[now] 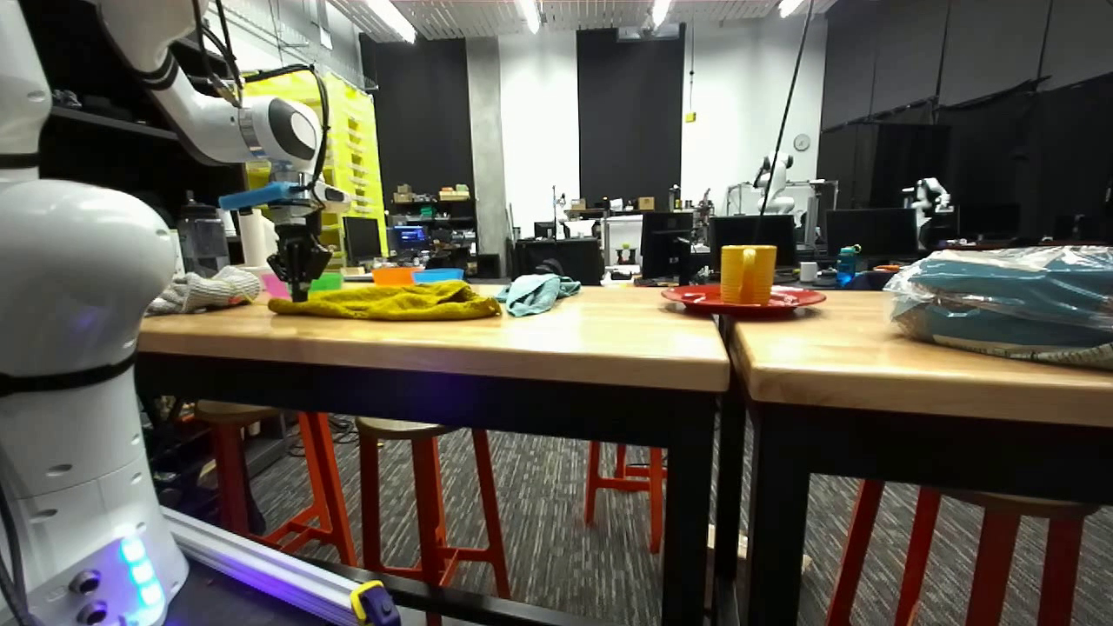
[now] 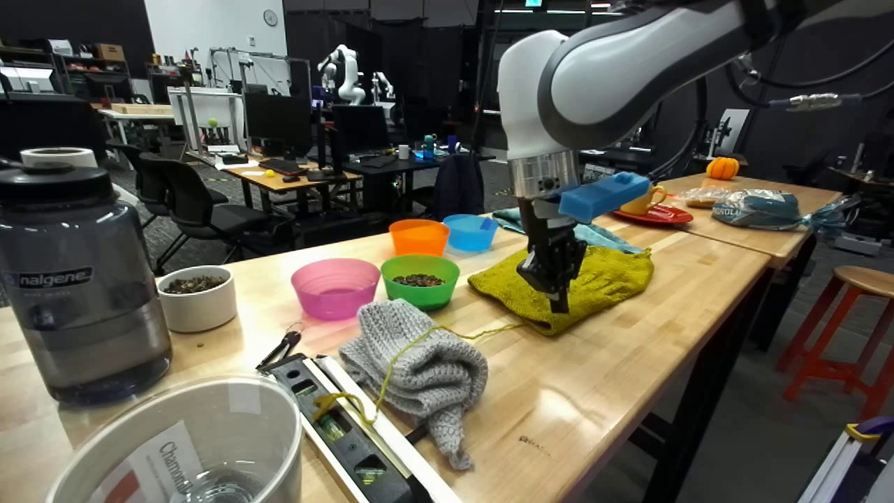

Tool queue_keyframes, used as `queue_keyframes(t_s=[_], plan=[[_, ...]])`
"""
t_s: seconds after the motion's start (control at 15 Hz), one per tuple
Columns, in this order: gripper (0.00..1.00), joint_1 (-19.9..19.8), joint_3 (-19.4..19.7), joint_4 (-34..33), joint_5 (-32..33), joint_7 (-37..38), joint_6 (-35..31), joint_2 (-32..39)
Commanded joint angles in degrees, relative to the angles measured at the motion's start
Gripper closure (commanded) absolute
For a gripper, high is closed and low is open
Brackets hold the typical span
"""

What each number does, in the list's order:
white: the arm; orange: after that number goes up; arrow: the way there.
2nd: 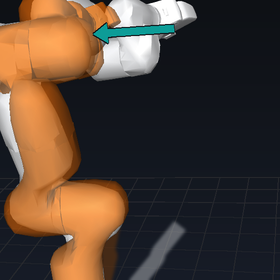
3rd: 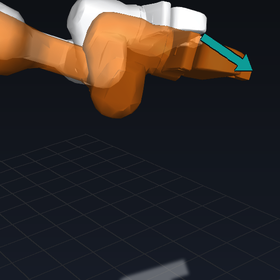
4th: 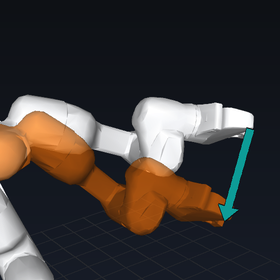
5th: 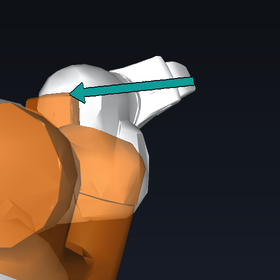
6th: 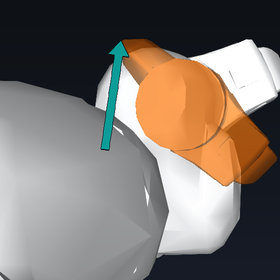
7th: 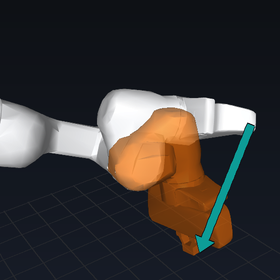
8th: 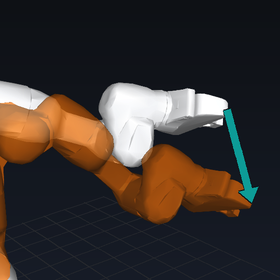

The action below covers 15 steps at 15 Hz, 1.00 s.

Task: Unfold the yellow cloth and move it to the left.

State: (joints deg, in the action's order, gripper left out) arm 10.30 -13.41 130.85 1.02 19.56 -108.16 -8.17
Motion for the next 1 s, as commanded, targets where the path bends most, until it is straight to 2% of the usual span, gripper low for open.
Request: queue_keyframes(t_s=[0.0, 0.4, 0.67, 0.93], plan=[[1.0, 0.2, 0.3, 2.2, -1.3, 0.1, -2.4, -0.4], [1.0, 2.0, -0.5, 2.0, -8.5, -2.8, -5.9, 1.1], [1.0, 3.7, -1.5, 2.5, -12.8, -4.4, -5.7, 0.9], [1.0, 3.5, -1.9, 2.8, -10.1, -2.1, -5.6, -0.7]])
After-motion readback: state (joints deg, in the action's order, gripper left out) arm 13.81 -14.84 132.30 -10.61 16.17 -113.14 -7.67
